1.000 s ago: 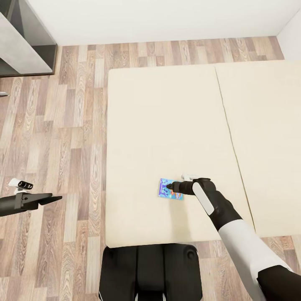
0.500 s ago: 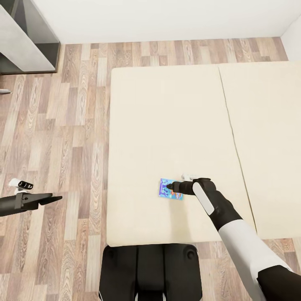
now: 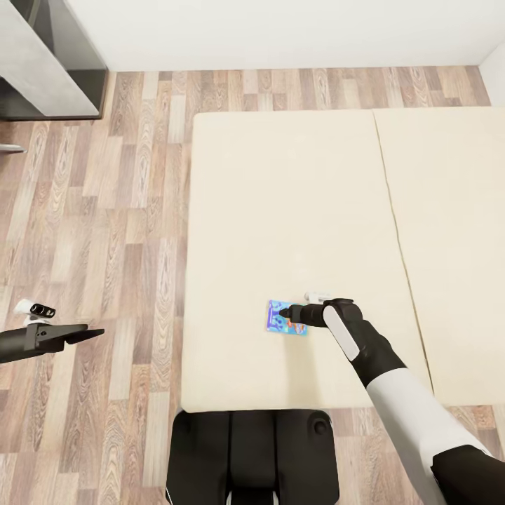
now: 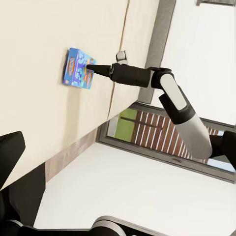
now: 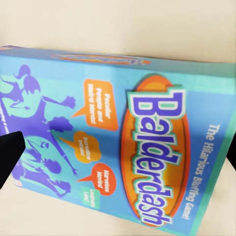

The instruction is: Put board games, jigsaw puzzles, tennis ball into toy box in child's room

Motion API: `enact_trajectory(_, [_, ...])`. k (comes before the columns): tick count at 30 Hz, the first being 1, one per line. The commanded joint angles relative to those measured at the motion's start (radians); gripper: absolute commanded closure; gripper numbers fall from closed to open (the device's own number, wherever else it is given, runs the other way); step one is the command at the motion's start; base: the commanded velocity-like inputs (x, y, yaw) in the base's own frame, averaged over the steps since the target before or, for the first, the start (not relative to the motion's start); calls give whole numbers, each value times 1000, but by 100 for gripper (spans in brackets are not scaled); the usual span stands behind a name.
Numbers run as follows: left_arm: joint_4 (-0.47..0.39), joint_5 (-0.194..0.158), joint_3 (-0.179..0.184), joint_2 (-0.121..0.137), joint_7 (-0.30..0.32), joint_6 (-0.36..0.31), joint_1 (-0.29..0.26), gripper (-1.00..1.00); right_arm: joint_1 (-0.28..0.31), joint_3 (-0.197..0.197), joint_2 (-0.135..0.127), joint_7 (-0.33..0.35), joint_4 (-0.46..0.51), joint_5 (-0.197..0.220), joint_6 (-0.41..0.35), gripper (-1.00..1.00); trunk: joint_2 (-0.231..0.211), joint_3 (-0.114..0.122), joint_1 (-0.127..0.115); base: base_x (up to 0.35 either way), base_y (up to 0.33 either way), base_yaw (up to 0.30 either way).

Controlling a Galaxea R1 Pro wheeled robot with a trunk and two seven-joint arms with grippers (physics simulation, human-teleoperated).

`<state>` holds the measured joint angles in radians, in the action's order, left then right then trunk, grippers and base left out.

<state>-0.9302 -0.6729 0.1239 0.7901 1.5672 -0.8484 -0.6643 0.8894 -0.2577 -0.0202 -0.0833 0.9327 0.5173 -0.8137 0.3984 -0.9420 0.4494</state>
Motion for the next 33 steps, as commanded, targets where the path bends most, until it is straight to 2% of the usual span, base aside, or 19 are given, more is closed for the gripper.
enact_trajectory(1, [1,-4,5,1,4,-11,-1,-100,0,-4,-1,-9,1,10,-2,-100,2,-1,1,0,0,181])
enact_trajectory(33, [1,-4,5,1,4,-11,-1,-100,-3,-5,-1,-9,2,10,-2,-100,2,-2,1,0,22,16])
